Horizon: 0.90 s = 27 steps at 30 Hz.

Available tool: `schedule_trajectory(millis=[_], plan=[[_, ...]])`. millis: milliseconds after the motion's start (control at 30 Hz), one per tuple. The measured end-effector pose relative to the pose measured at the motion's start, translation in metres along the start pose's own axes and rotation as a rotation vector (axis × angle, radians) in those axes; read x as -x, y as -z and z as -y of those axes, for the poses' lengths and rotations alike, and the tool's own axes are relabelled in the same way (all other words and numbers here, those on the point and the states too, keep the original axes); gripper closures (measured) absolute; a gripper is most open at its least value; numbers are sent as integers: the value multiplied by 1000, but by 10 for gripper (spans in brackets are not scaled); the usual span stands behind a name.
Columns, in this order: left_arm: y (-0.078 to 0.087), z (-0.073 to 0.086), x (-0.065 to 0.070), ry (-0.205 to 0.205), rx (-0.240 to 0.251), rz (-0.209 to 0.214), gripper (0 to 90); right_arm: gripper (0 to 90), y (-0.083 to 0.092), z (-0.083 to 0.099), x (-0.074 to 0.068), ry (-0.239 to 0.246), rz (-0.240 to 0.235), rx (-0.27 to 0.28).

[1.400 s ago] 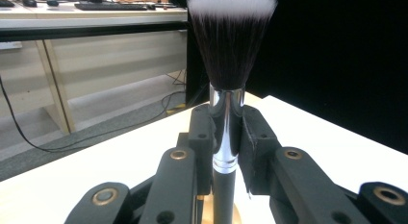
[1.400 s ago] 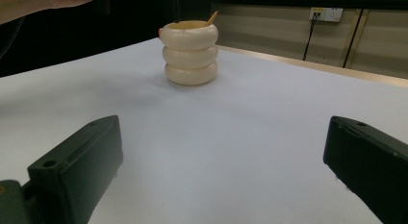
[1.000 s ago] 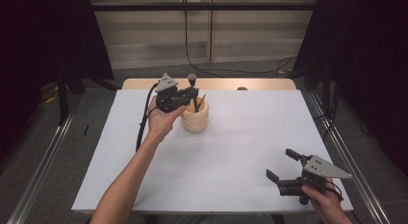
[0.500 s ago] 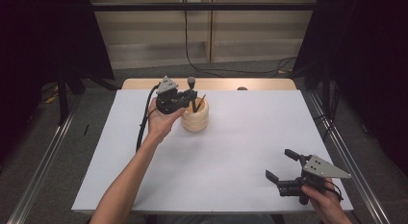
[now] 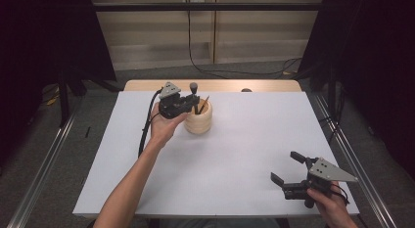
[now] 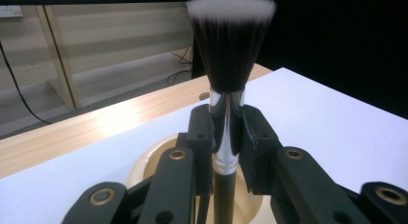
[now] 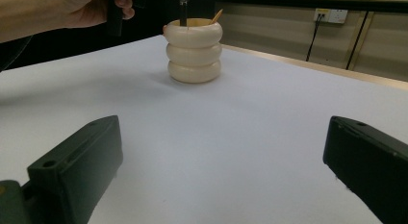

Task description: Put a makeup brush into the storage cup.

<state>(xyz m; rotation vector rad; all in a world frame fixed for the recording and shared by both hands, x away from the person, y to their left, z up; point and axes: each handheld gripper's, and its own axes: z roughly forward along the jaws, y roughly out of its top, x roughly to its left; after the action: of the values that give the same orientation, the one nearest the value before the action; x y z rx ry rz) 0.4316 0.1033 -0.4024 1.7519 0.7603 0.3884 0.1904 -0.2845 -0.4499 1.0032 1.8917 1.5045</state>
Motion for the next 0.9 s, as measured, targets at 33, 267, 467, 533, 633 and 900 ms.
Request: schedule_trajectory(millis=[33,267,467,533,633,900], plan=[[0,0,0,0,-3,-3,751,1,0,0,0,1,-2,0],[-3,4,-1,6,-10,6,734,1,0,0,0,1,-4,0],[-3,9,-1,7,-20,2,705,1,0,0,-1,4,-8,0],[-4,9,-2,5,-14,0,675,1,0,0,-1,3,-7,1],[-4,9,-2,1,-6,-6,626,1,1,-1,0,2,-4,6],[-4,9,-1,-10,18,-43,274,1,1,-1,-1,-1,-5,8]])
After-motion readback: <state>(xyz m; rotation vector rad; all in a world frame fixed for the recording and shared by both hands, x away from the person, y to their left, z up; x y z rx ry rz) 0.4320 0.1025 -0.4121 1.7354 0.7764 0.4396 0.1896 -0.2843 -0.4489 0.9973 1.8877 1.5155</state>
